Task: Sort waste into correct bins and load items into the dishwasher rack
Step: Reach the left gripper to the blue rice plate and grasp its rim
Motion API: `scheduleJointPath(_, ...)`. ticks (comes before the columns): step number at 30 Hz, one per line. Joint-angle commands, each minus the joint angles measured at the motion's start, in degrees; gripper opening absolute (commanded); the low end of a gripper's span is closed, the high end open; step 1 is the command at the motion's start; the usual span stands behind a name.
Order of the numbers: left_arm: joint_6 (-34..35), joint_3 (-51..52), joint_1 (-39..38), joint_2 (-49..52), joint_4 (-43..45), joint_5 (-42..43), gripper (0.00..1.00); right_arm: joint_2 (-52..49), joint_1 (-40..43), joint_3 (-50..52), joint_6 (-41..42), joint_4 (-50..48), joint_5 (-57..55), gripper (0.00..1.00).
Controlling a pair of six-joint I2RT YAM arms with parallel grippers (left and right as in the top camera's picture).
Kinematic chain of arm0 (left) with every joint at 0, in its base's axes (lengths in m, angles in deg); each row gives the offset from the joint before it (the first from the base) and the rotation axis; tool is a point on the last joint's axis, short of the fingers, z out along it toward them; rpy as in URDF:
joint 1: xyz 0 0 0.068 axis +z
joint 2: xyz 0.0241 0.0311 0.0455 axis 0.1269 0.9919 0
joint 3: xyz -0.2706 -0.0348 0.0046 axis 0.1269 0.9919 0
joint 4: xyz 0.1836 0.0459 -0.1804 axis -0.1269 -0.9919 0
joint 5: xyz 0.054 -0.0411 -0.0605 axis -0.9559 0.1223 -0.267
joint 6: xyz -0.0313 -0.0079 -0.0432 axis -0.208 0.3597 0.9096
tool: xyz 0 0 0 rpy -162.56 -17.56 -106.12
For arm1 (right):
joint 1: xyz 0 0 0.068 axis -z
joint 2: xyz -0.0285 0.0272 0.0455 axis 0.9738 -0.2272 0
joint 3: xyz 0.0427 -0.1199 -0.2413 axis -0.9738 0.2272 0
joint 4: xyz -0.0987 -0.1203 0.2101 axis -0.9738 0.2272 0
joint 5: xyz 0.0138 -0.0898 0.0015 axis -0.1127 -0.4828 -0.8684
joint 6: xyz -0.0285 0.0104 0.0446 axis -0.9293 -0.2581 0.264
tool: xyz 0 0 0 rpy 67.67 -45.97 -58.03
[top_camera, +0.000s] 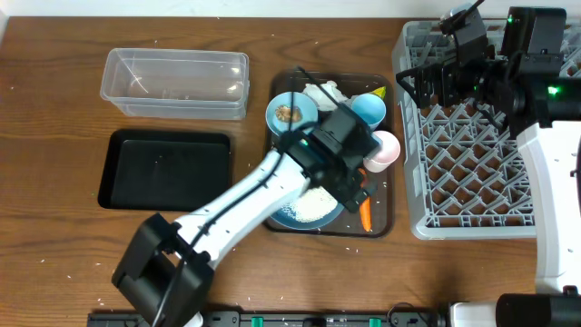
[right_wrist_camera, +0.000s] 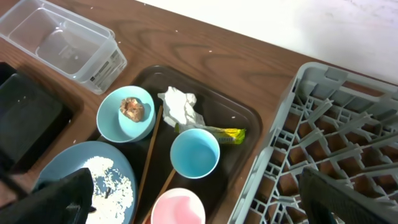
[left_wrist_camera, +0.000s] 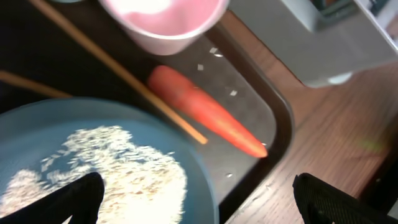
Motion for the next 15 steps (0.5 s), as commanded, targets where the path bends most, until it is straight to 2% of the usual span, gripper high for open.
scheduleJointPath(1,-1.2,-1.0,-0.8,2.5,-0.1,-5.4,0.96,0.5,0.4,-1.0,-0.5,0.5,-0.3,0.99)
scheduleJointPath(3,-1.2,-1.0,-0.8,4.1,0.0,-6.9,0.84,0.5,0.4,-1.0,-0.5,0.5,-0.3,0.99)
scheduleJointPath(4,-1.2,-1.0,-0.8,4.9,0.1,-7.1,0.82,0.5,0.4,-1.0,-0.5,0.5,-0.3,0.99)
scheduleJointPath(9,0.0,-1.0,-0.8,10.6,1.0,-7.2,0.80,0.5,0.4,-1.0,-0.5,0.5,-0.4,0.99)
scheduleJointPath(12,0.2,-1.3,-0.8,10.6,1.0,-7.3,0.78,0.5,0.4,-1.0,-0.5,0.5,-0.3,0.99)
scheduleJointPath(15,0.2,-1.3,-0.8,10.6,1.0,-7.6,0.60,0.5,0.4,-1.0,-0.5,0.5,-0.4,0.99)
